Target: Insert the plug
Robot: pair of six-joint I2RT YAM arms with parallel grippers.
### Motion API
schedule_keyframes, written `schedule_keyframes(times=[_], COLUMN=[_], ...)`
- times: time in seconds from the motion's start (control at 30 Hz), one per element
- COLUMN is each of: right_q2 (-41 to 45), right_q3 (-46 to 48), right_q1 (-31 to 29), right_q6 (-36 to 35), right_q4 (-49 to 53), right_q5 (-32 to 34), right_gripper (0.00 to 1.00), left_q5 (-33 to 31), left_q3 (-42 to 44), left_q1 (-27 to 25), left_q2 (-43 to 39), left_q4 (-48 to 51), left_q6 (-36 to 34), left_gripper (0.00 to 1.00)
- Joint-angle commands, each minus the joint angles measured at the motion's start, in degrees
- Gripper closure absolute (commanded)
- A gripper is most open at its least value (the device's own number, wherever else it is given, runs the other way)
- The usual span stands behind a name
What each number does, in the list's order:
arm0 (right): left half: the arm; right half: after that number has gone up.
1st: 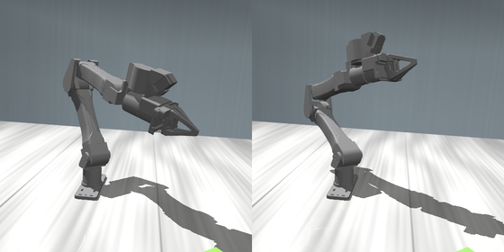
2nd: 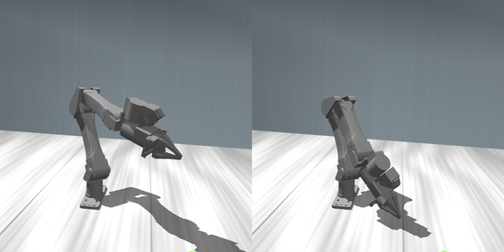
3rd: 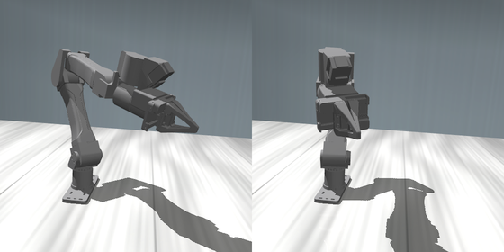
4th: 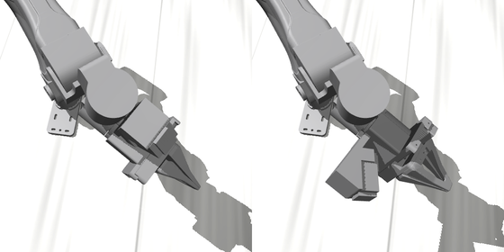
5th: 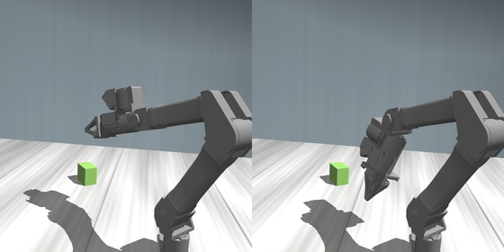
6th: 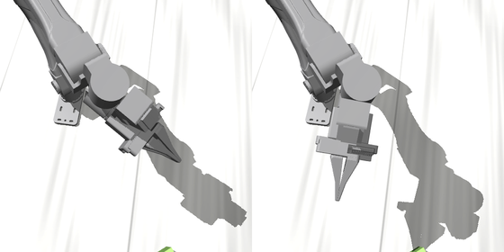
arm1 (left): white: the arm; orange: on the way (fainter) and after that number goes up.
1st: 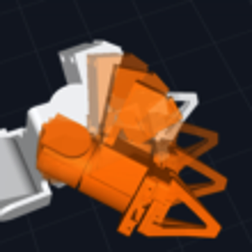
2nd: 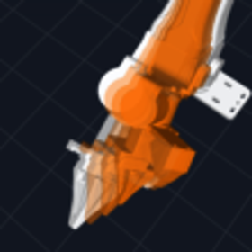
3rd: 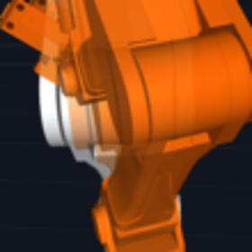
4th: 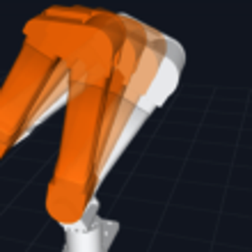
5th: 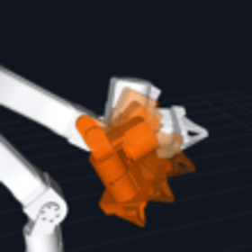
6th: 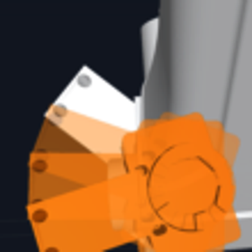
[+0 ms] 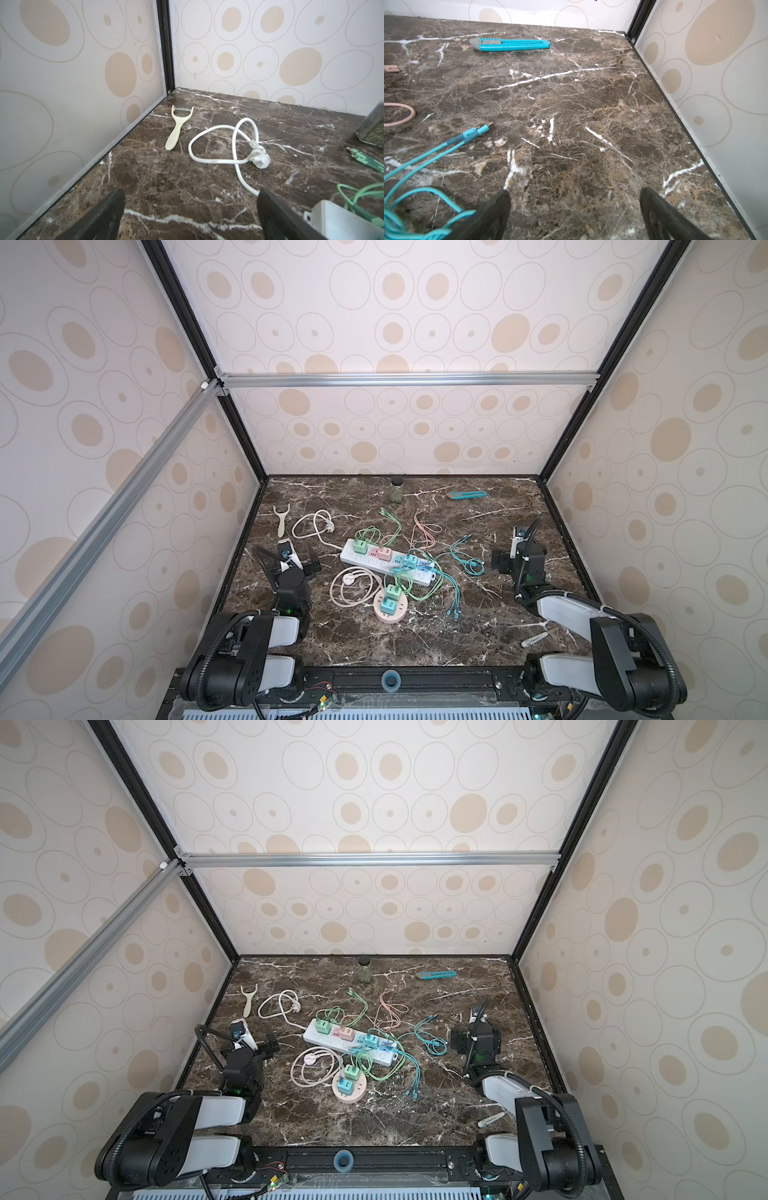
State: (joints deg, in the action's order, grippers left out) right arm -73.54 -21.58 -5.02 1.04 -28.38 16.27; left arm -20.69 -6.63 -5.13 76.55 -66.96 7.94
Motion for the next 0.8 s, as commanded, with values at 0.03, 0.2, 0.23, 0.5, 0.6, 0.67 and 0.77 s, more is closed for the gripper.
schedule_keyframes(times=[0.03, 0.2, 0.23, 0.5, 0.6, 0.67, 0.77], right_q2=[-1.64, -4.59, -5.14, -15.29, -15.83, -14.88, -15.29], right_q3=[-0.16, -1.7, -2.04, 0.39, -1.65, -2.43, -2.32], right_q1=[0.36, 0.45, 0.45, 0.54, 0.85, 1.04, 1.32], right_q6=[0.06, -1.22, -1.53, -1.67, -1.08, -0.93, -0.86], right_q4=[-7.3, -9.08, -9.14, -25.12, -21.13, -18.12, -18.86], right_q5=[-1.48, -2.26, -2.89, -4.66, -5.16, -5.5, -5.89], right_gripper=[0.0, 0.0, 0.0, 0.0, 0.0, 0.0, 0.0], left_q5=[1.41, 2.82, 3.95, 5.24, 5.96, 6.02, 6.04], left_q3=[-2.06, -0.68, -0.64, -3.1, -5.49, -5.24, -5.23], left_q1=[0.87, 1.35, 1.35, 1.58, 2.75, 2.84, 2.83], left_q2=[1.32, 9.17, 11.15, 13.9, 14.07, 14.17, 14.06], left_q4=[-5.56, -17.06, -19.54, -16.62, -12.18, -12.69, -12.66], left_q6=[-3.52, -5.12, -5.87, -5.65, -4.55, -4.64, -4.56], left_gripper=[0.01, 0.01, 0.01, 0.01, 0.01, 0.01, 0.01])
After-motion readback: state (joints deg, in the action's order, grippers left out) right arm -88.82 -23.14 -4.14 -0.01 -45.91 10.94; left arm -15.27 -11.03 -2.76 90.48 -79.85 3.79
